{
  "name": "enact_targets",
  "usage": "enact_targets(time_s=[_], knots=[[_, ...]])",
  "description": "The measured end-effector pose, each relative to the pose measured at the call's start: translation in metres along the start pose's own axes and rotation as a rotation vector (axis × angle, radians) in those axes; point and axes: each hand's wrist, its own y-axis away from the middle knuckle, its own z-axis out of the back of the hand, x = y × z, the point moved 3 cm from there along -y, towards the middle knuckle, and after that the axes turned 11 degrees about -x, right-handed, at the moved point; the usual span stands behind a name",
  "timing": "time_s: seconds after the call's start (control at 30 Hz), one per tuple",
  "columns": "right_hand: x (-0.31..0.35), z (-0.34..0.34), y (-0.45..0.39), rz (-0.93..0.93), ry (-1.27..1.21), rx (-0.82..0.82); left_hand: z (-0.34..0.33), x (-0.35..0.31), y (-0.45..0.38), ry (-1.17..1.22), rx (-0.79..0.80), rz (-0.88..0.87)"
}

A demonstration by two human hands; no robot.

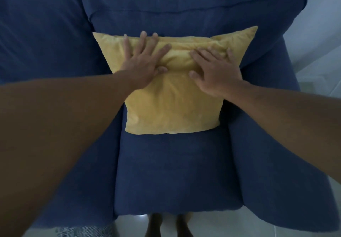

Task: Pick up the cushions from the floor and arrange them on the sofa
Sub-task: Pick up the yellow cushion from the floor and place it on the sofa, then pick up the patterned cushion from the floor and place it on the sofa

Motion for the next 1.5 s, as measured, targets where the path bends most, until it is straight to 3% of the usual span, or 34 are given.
enact_targets(time_s=[0.23, 0.53, 0.73, 1.1, 1.5], knots=[[0.004, 0.02, -0.003, -0.026, -0.055, 0.087, 0.016, -0.005, 0.009, 0.036, 0.031, 0.087], [-0.034, 0.057, 0.014, -0.181, -0.029, 0.095, 0.048, 0.034, 0.05, 0.198, 0.073, 0.429], [-0.02, 0.073, 0.028, -0.091, -0.027, 0.003, 0.067, 0.053, 0.094, 0.313, 0.085, 0.619], [0.139, 0.053, 0.027, 0.256, -0.06, 0.064, 0.038, 0.049, 0.242, 0.475, 0.393, 0.779], [0.37, 0.015, 0.064, 0.512, -0.088, 0.365, 0.026, 0.108, 0.454, 0.594, 0.416, 1.161]])
